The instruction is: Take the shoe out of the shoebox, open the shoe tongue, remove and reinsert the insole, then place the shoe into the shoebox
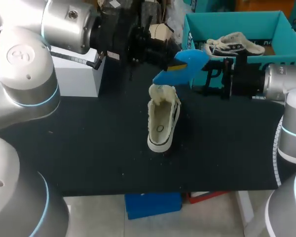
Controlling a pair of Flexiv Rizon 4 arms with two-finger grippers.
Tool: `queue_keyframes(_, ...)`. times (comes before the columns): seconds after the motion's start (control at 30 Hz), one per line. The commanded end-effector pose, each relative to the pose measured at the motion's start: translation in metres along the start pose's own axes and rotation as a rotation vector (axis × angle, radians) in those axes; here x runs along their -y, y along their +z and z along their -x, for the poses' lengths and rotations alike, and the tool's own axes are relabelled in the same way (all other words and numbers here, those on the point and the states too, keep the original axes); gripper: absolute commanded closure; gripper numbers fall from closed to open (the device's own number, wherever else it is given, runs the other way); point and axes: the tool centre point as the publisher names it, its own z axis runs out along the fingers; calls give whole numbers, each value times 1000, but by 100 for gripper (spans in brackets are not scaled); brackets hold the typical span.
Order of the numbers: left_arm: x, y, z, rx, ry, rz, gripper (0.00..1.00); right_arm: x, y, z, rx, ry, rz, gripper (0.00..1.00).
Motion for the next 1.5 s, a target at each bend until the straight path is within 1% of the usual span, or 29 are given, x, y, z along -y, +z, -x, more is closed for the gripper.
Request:
queue_keyframes(0.03, -8, 7, -33, 18, 143, 29, 100, 1, 2, 0, 0, 0, 4, 0)
queue_keyframes(0.13, -15, 12, -50, 13, 251, 38, 100, 1, 2, 0, 0, 0, 4, 0)
queue_keyframes(0.17, -18, 13, -54, 2, 280, 58, 100, 1, 2, 0, 0, 0, 4, 0)
queue_keyframes(0.2, -20, 15, -58, 4, 312, 37, 100, 1, 2, 0, 0, 0, 4, 0)
queue_keyframes(0.27, -27, 15, -66, -11, 374, 51, 100, 1, 2, 0, 0, 0, 4, 0)
queue_keyframes(0.3, -30, 15, -68, -10, 405, 8, 100, 1, 2, 0, 0, 0, 4, 0)
queue_keyframes(0.33, -33, 16, -73, -29, 441, 30, 100, 1, 2, 0, 0, 0, 4, 0)
queue_keyframes(0.37, -35, 17, -75, -38, 459, 26, 100, 1, 2, 0, 0, 0, 4, 0)
queue_keyframes(0.4, -37, 17, -80, -50, 498, 0, 100, 1, 2, 0, 0, 0, 4, 0)
queue_keyframes(0.5, -45, 18, -88, -87, 556, 19, 100, 1, 2, 0, 0, 0, 4, 0)
queue_keyframes(0.53, -47, 18, -90, -91, 563, 34, 100, 1, 2, 0, 0, 0, 4, 0)
queue_keyframes(0.57, -50, 19, -92, -97, 574, 27, 100, 1, 2, 0, 0, 0, 4, 0)
queue_keyframes(0.6, -54, 20, -95, -111, 590, 62, 100, 1, 2, 0, 0, 0, 4, 0)
queue_keyframes(0.73, -68, 18, -105, -92, 620, 77, 100, 1, 2, 0, 0, 0, 4, 0)
queue_keyframes(0.77, -72, 18, -108, -93, 618, 103, 100, 1, 2, 0, 0, 0, 4, 0)
queue_keyframes(0.83, -79, 19, -114, -71, 556, 89, 100, 1, 2, 0, 0, 0, 4, 0)
queue_keyframes(1.37, -79, 19, -114, -71, 556, 89, 100, 1, 2, 0, 0, 0, 4, 0)
queue_keyframes(1.4, -78, 22, -115, -59, 617, 129, 100, 1, 2, 0, 0, 0, 4, 0)
queue_keyframes(1.43, -80, 24, -119, -43, 670, 126, 100, 1, 2, 0, 0, 0, 4, 0)
queue_keyframes(1.47, -84, 26, -122, -43, 717, 163, 100, 1, 2, 0, 0, 0, 4, 0)
queue_keyframes(1.5, -87, 27, -126, -15, 768, 153, 100, 1, 2, 0, 0, 0, 4, 0)
